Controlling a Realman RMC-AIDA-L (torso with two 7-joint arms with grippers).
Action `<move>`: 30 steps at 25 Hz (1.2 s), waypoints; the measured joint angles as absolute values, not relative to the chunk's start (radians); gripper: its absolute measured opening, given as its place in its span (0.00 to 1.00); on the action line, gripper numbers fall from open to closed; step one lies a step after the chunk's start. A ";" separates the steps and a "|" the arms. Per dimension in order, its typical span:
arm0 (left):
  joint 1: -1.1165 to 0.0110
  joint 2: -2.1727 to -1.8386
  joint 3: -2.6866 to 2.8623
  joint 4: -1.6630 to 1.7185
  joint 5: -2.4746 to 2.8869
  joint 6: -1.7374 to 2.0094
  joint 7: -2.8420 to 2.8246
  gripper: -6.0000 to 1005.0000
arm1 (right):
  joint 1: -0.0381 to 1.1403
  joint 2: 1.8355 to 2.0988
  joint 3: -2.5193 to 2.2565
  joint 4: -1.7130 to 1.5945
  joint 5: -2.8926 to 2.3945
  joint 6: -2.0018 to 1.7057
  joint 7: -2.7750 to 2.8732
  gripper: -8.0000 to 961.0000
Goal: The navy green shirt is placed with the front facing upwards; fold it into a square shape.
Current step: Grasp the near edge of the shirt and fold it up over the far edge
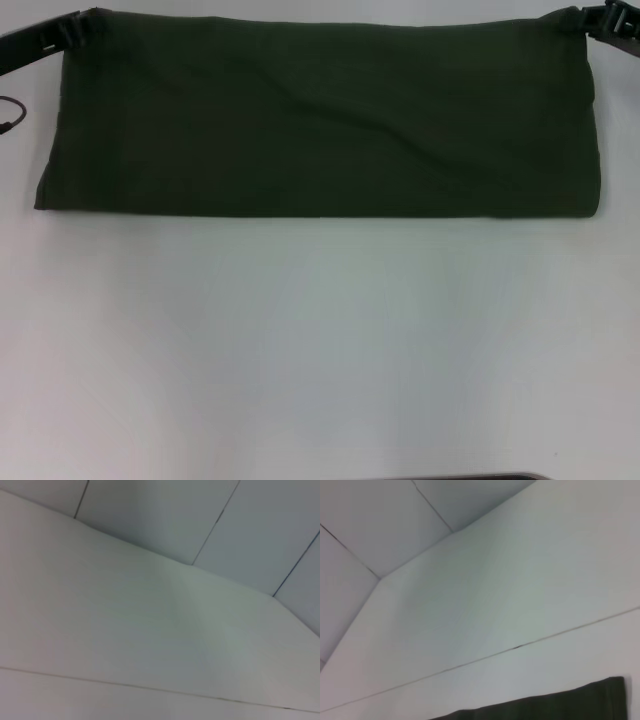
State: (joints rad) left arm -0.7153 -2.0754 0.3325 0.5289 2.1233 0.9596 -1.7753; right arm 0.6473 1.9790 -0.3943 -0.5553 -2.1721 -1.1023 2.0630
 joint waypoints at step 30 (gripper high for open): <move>-0.765 -2.100 0.342 0.496 2.106 0.811 -1.769 0.00 | 0.699 1.994 -0.439 -0.531 -2.172 -0.952 2.035 0.05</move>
State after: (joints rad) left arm -0.7647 -2.0999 0.3417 0.4959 2.1059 0.8113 -1.7688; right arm 0.6993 1.9940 -0.4394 -0.5307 -2.1721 -0.9517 2.0354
